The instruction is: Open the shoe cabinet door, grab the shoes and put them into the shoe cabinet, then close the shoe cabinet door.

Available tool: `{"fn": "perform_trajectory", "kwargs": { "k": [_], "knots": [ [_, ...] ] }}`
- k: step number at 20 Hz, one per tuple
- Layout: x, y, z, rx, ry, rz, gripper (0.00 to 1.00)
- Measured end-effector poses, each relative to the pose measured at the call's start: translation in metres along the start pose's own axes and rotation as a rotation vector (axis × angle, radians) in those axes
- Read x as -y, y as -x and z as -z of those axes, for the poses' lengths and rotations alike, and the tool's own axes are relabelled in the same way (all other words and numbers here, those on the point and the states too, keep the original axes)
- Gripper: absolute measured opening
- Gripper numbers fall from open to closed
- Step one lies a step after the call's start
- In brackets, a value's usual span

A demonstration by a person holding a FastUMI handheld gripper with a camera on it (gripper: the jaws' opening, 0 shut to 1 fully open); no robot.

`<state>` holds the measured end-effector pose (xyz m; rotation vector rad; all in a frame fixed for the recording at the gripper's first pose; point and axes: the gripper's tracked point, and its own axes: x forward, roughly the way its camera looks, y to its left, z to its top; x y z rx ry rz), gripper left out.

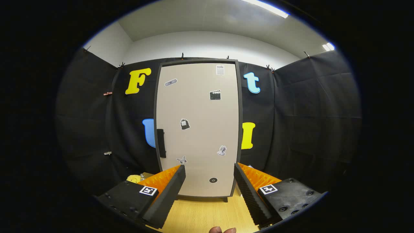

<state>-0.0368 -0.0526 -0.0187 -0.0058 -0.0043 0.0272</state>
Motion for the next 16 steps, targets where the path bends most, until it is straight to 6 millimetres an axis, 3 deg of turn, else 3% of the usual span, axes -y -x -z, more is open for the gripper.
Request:
{"fn": "perform_trajectory", "kwargs": {
  "k": [7,16],
  "knots": [
    [0.001,-0.006,0.002,-0.001,-0.001,-0.015,0.98],
    [0.018,-0.007,0.000,0.006,-0.004,-0.016,0.98]
  ]
}}
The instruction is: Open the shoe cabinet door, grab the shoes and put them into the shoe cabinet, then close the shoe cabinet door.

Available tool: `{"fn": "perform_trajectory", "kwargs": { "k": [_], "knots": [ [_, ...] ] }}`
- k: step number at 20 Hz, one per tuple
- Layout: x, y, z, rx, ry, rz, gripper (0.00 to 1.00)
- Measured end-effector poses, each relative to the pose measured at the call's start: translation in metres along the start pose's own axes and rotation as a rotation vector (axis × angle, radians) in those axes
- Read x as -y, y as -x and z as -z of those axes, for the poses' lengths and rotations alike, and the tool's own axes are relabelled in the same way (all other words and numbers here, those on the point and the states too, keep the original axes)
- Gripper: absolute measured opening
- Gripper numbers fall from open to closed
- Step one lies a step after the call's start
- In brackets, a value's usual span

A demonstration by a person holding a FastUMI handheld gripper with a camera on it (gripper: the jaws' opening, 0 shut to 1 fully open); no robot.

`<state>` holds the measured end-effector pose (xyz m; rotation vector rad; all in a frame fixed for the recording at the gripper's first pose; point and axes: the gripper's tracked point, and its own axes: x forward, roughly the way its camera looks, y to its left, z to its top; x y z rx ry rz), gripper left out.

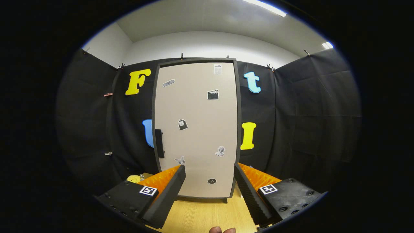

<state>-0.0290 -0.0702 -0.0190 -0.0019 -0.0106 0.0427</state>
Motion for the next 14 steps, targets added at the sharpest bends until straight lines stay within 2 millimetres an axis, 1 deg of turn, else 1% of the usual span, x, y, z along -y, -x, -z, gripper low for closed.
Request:
{"fn": "perform_trajectory", "kwargs": {
  "k": [9,12,13,14],
  "knots": [
    [0.010,0.001,-0.006,0.002,-0.006,-0.035,0.98],
    [0.017,0.000,-0.007,0.010,-0.014,-0.049,0.98],
    [0.023,0.000,-0.008,0.011,-0.012,-0.052,0.98],
    [0.034,0.001,-0.011,0.021,-0.007,-0.048,0.98]
  ]
}}
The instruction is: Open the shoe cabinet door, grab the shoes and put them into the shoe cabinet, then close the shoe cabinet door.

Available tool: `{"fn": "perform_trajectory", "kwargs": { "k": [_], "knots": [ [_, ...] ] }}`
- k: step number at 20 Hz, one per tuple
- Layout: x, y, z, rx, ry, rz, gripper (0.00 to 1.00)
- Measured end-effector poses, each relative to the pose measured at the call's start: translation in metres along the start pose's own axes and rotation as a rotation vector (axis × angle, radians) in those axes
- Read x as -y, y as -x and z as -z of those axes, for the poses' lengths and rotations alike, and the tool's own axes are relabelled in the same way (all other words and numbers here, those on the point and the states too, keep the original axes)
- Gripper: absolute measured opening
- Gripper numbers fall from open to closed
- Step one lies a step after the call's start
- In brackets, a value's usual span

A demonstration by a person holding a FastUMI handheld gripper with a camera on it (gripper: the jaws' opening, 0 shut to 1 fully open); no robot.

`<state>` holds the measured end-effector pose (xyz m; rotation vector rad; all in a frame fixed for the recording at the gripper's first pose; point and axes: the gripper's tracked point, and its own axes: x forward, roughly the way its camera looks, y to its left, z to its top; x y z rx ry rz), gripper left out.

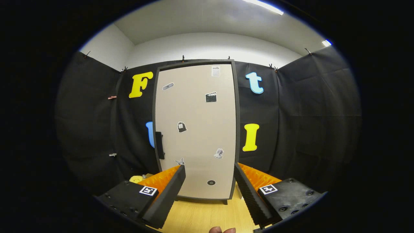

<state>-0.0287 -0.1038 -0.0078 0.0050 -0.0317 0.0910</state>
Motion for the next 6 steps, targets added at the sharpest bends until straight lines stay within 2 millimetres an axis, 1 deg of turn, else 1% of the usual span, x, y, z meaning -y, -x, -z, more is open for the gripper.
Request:
{"fn": "perform_trajectory", "kwargs": {
  "k": [1,2,3,4,5,6],
  "knots": [
    [0.018,0.000,-0.009,0.031,0.009,0.020,0.98],
    [0.045,0.001,-0.025,0.084,0.014,0.058,0.98],
    [0.078,0.001,-0.042,0.154,0.012,0.105,0.98],
    [0.117,0.004,-0.059,0.234,0.014,0.155,0.98],
    [0.151,0.003,-0.071,0.326,0.049,0.174,0.97],
    [0.186,0.003,-0.076,0.415,0.108,0.193,0.97]
  ]
}}
